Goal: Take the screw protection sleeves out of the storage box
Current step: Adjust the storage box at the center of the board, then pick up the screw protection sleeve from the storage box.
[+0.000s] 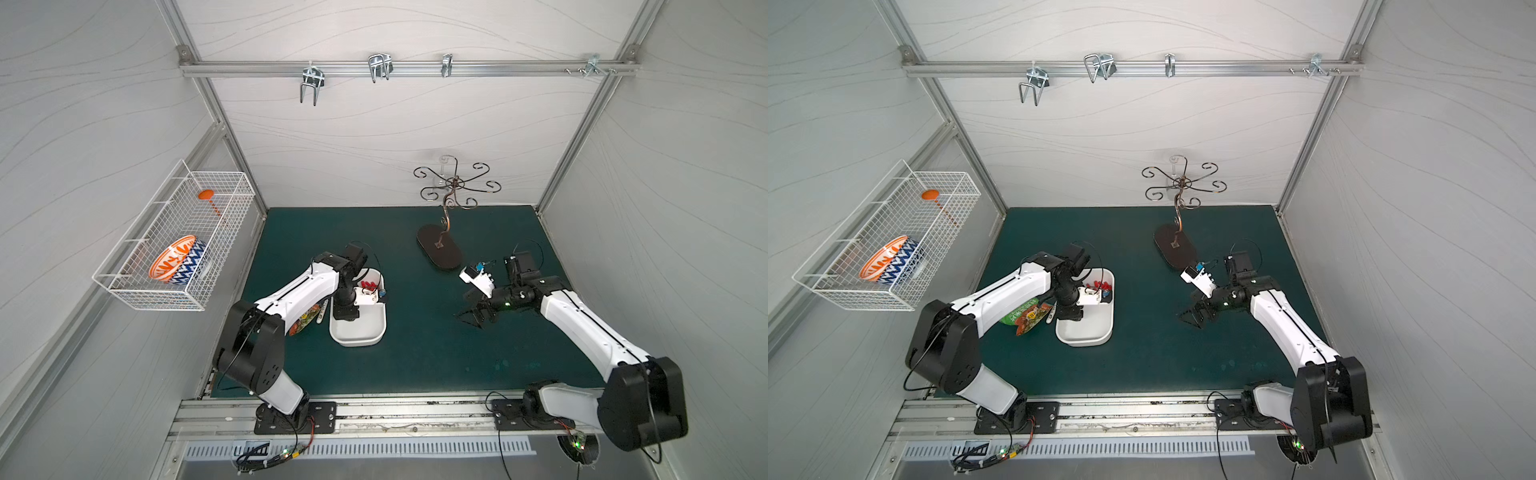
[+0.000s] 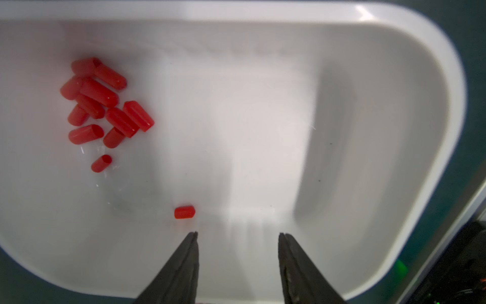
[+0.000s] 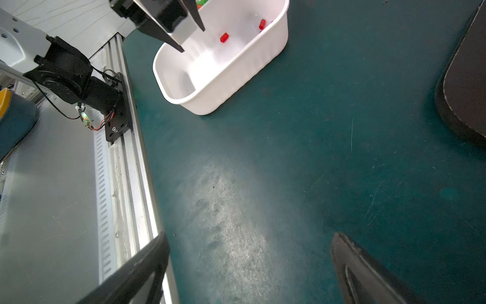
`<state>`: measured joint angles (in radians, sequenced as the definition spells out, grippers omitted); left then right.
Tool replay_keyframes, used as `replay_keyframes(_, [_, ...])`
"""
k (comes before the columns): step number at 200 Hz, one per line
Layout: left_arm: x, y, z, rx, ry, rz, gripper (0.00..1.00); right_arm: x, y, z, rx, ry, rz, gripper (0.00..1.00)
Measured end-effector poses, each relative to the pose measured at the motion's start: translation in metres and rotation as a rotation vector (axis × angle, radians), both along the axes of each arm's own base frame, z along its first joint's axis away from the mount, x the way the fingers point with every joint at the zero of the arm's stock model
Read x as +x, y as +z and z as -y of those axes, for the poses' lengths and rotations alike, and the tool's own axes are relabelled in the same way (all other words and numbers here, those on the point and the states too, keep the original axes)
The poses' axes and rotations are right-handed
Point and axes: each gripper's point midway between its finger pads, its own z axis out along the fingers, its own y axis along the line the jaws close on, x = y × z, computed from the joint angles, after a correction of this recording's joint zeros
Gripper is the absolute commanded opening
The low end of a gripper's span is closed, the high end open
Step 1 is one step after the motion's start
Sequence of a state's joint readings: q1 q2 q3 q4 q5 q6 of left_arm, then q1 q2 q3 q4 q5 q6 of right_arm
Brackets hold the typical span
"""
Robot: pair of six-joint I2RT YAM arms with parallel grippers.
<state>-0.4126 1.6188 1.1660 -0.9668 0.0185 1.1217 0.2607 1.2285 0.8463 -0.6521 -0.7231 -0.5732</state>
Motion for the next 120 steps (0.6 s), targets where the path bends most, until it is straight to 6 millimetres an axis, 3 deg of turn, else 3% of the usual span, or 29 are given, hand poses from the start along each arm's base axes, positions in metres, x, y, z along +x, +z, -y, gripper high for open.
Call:
replay_keyframes(44, [0.021, -0.01, -0.005, 0.033, -0.06, -0.01, 0.55, 0.0, 0.001, 0.0, 0.001, 0.001, 0.002, 0.99])
replay_keyframes(120, [0.031, -0.025, -0.011, 0.091, -0.127, -0.045, 0.56, 0.0, 0.002, -0.001, 0.002, 0.002, 0.005, 0.99])
